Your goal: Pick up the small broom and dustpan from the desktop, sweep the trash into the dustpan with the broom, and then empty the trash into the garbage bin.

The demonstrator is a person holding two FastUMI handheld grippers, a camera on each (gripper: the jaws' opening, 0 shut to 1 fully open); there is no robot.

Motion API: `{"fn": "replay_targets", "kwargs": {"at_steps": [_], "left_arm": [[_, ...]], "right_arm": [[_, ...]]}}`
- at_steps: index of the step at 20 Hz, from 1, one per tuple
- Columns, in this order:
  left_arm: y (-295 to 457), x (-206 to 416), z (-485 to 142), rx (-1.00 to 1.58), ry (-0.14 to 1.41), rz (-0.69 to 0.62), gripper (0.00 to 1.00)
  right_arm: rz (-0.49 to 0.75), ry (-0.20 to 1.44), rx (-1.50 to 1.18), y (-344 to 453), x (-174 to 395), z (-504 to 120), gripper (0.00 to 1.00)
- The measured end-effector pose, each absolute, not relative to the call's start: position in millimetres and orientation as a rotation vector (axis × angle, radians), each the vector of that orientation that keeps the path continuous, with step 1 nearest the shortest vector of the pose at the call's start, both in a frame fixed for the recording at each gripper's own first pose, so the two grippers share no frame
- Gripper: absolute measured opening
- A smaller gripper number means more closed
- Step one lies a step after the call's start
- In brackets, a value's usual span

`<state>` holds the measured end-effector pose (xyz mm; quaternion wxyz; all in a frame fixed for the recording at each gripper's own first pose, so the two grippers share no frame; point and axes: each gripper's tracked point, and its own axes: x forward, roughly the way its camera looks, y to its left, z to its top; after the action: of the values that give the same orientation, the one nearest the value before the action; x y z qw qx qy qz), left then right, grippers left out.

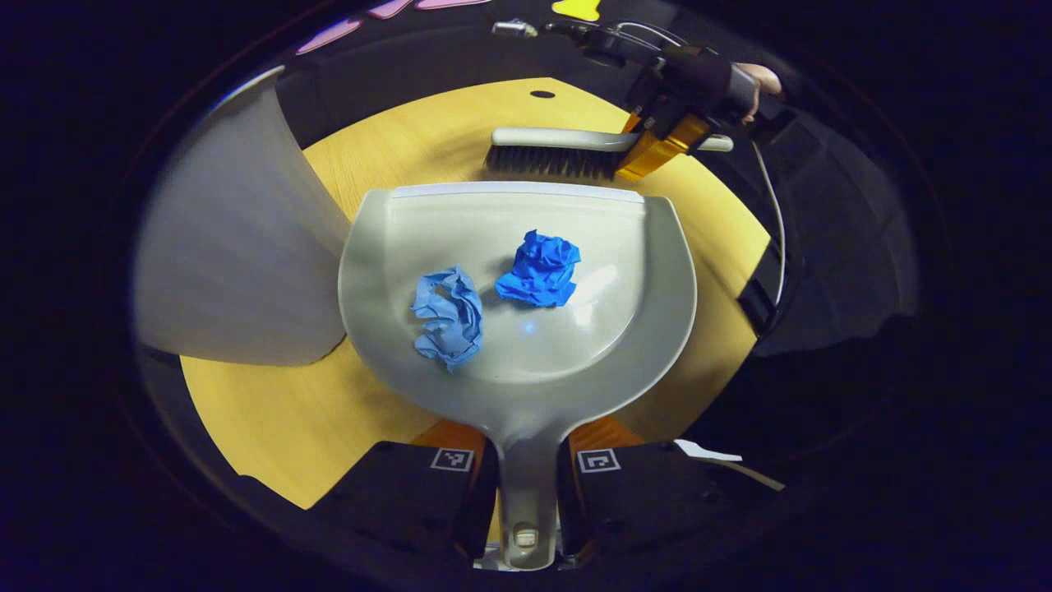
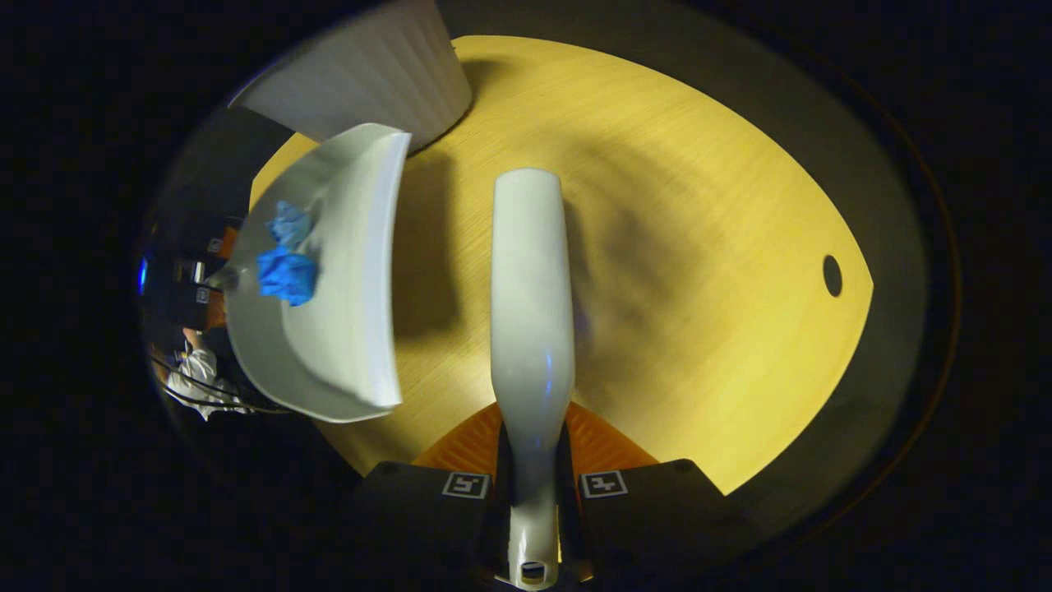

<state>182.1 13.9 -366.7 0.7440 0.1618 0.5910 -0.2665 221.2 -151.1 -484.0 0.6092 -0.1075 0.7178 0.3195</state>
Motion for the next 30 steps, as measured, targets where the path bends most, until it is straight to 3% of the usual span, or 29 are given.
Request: {"fn": "replay_targets", "kwargs": {"at_steps": [6, 14, 20, 24, 30], "left_arm": [[6.5, 199.7, -360.6, 0.256, 1.261, -0.560, 0.29], [50.1, 292.2, -309.7, 0.319, 1.191, -0.342, 0.29], [104.0, 405.3, -314.3, 0.554, 1.306, -0.225, 0.29], [111.4, 427.4, -308.7, 0.800, 1.424, -0.228, 0.29], [126.2, 449.2, -287.1, 1.253, 1.459, -0.206, 0.29]], "right_arm": [[0.683, 1.579, -0.126, -150.5, 227.8, -483.1, 0.26], [0.679, 1.541, -0.044, -155.5, 227.7, -475.3, 0.26], [0.649, 1.543, 0.006, -154.3, 225.6, -478.1, 0.26], [0.643, 1.546, 0.040, -154.3, 216.6, -483.0, 0.26], [0.648, 1.542, 0.076, -151.0, 212.0, -485.3, 0.26]]}}
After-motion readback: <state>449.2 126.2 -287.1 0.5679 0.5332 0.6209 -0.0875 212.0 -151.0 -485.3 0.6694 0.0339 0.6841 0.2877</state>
